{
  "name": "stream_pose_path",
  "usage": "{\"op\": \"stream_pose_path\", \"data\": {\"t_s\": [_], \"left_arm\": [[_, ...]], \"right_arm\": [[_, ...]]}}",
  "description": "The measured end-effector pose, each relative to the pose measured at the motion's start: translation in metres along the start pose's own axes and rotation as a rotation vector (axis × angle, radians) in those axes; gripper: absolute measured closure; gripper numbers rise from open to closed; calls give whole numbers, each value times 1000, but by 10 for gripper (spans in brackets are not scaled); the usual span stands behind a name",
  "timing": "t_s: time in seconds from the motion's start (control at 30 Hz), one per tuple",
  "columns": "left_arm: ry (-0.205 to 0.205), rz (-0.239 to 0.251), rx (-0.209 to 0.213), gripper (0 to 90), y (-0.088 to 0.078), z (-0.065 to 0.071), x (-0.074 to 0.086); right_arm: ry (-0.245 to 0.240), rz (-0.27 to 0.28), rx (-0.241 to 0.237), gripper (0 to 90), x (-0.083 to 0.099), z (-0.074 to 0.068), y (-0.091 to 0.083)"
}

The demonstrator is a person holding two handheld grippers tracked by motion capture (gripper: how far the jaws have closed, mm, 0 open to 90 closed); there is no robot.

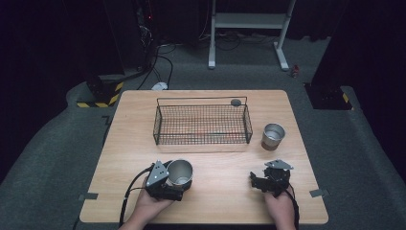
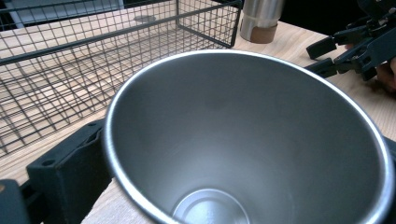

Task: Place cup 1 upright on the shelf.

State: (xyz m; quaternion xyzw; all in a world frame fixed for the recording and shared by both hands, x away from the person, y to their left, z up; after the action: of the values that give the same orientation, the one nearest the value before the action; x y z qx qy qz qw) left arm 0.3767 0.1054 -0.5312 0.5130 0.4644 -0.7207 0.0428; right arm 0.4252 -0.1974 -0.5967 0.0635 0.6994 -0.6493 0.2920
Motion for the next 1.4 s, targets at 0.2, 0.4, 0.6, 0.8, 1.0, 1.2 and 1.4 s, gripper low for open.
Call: {"op": "stream_pose_path", "data": {"t_s": [0.2,0.4,0.6,0.8,1.0,1.2,1.4], "left_arm": [[15,2,-19,32,-1,-1,0],[16,-1,-13,75,0,2,1],[26,21,3,127,-3,3,-1],[26,15,-5,131,-5,1,0],[10,33,-25,132,-14,-8,-1],[-13,31,-42,132,-21,-20,3],[-17,32,-80,133,-29,-34,8]], "right_arm": [[-1,0,0,84,0,0,0],[1,-1,0,84,0,0,0],[-2,0,0,84,0,0,0],[-3,1,1,84,0,0,0],[0,0,0,84,0,0,0],[0,0,0,84,0,0,0],[0,0,0,84,0,0,0]]}}
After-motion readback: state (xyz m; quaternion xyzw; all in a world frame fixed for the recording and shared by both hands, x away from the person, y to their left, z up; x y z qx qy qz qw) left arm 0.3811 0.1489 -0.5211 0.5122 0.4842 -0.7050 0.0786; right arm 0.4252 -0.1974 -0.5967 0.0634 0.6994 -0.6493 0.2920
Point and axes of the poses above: each handheld gripper's, and its own axes: y roughly forward along the jaws, x roughly out of its underside, z roughly to its right, the point moved 10 cm from there along y, roughly forward along the jaws, and after that the axes turned 15 degrees about -z, right-handed, at the moved point
